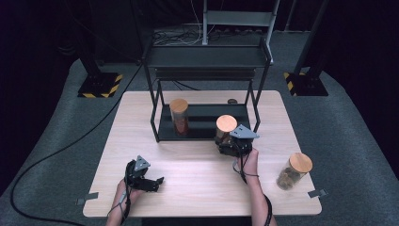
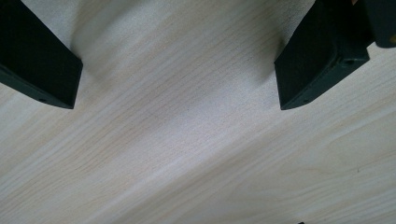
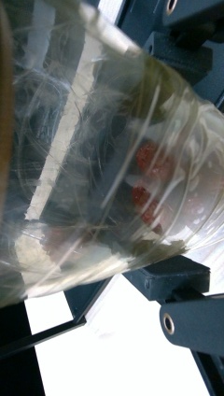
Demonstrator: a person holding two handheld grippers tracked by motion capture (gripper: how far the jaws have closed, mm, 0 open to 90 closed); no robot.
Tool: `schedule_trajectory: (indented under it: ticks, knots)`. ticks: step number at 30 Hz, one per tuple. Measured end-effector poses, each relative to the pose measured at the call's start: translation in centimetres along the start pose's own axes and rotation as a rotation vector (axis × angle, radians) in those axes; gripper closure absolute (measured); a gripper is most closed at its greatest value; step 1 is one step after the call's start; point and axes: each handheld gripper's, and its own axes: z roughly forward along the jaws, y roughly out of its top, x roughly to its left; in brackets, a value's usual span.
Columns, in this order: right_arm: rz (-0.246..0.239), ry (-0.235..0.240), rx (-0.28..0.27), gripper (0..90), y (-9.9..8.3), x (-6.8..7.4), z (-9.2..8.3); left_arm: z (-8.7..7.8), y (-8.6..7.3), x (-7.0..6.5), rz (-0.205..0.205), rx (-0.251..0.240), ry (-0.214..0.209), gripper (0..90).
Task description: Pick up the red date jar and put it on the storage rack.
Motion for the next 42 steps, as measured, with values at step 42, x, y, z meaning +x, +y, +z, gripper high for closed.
schedule_trajectory:
  ticks: [42]
  knots:
    - [-0.008,-0.006,-0.004,24.3,1.3,-0.9,1.7,0.0,0.0,0.0,0.000,0.000,0.000,0.0]
